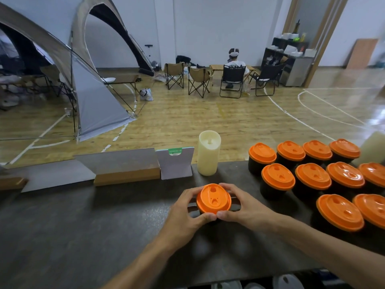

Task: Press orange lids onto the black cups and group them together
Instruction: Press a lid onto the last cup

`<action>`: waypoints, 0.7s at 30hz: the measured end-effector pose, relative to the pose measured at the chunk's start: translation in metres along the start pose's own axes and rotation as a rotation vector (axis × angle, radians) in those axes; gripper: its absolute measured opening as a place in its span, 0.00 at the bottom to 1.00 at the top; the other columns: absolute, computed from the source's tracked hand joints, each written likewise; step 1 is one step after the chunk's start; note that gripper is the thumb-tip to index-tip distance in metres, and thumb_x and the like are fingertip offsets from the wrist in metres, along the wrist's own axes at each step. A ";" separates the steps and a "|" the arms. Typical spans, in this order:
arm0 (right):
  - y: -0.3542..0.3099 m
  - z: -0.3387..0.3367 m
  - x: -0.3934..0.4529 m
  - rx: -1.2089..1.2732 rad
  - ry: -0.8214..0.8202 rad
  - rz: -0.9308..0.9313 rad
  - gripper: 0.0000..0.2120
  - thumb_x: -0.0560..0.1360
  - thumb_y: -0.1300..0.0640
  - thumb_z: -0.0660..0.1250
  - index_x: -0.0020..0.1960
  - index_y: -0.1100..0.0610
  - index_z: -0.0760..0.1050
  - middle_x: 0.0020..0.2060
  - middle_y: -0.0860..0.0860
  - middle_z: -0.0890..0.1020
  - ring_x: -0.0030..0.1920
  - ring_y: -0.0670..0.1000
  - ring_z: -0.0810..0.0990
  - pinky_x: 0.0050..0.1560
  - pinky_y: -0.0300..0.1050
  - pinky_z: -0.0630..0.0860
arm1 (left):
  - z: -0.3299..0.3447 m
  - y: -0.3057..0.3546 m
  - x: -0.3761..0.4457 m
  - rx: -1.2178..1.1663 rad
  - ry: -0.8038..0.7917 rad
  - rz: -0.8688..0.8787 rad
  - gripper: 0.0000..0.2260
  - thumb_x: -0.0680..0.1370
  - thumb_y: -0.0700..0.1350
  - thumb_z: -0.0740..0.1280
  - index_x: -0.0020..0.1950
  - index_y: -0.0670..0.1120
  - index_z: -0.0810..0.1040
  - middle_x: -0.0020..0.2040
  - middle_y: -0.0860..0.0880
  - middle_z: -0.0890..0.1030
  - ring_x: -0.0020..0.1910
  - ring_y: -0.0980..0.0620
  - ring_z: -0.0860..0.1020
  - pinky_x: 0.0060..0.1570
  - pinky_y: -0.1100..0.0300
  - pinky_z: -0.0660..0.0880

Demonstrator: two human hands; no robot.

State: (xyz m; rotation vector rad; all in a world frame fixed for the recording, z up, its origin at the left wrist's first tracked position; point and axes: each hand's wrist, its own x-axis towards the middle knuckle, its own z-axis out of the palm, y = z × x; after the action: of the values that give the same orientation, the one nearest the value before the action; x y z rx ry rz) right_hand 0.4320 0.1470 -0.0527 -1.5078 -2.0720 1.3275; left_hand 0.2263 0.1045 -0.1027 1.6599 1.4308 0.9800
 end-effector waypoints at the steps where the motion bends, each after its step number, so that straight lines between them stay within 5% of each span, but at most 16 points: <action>1: 0.002 -0.001 -0.002 0.009 -0.003 -0.006 0.45 0.68 0.41 0.77 0.78 0.43 0.57 0.74 0.44 0.67 0.72 0.47 0.67 0.73 0.51 0.65 | 0.002 0.000 -0.002 -0.062 -0.009 -0.034 0.30 0.69 0.62 0.77 0.67 0.69 0.67 0.65 0.65 0.74 0.64 0.65 0.72 0.63 0.62 0.73; 8: 0.006 -0.004 0.000 -0.025 -0.004 -0.045 0.43 0.73 0.46 0.75 0.80 0.43 0.54 0.76 0.43 0.65 0.72 0.43 0.64 0.67 0.40 0.64 | 0.032 0.025 -0.004 -0.482 0.167 -0.275 0.32 0.72 0.36 0.76 0.67 0.61 0.68 0.62 0.59 0.74 0.62 0.58 0.72 0.55 0.65 0.71; 15: 0.012 -0.007 0.005 -0.061 -0.015 -0.050 0.43 0.72 0.42 0.74 0.79 0.38 0.53 0.77 0.42 0.64 0.75 0.45 0.62 0.73 0.49 0.63 | 0.012 0.022 0.005 -0.411 0.143 -0.318 0.22 0.75 0.39 0.74 0.64 0.59 0.76 0.60 0.58 0.81 0.61 0.59 0.77 0.65 0.50 0.76; 21: 0.013 -0.006 0.006 -0.032 -0.024 -0.049 0.45 0.70 0.41 0.74 0.79 0.38 0.53 0.76 0.42 0.65 0.76 0.46 0.62 0.75 0.57 0.63 | -0.026 0.026 0.032 -0.248 -0.099 -0.321 0.15 0.78 0.39 0.70 0.63 0.52 0.79 0.56 0.53 0.84 0.55 0.54 0.83 0.50 0.58 0.82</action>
State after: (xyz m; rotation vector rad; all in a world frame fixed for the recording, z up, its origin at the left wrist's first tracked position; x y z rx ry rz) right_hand 0.4416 0.1558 -0.0611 -1.4506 -2.1403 1.3068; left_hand 0.2175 0.1339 -0.0651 1.2361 1.3934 0.8415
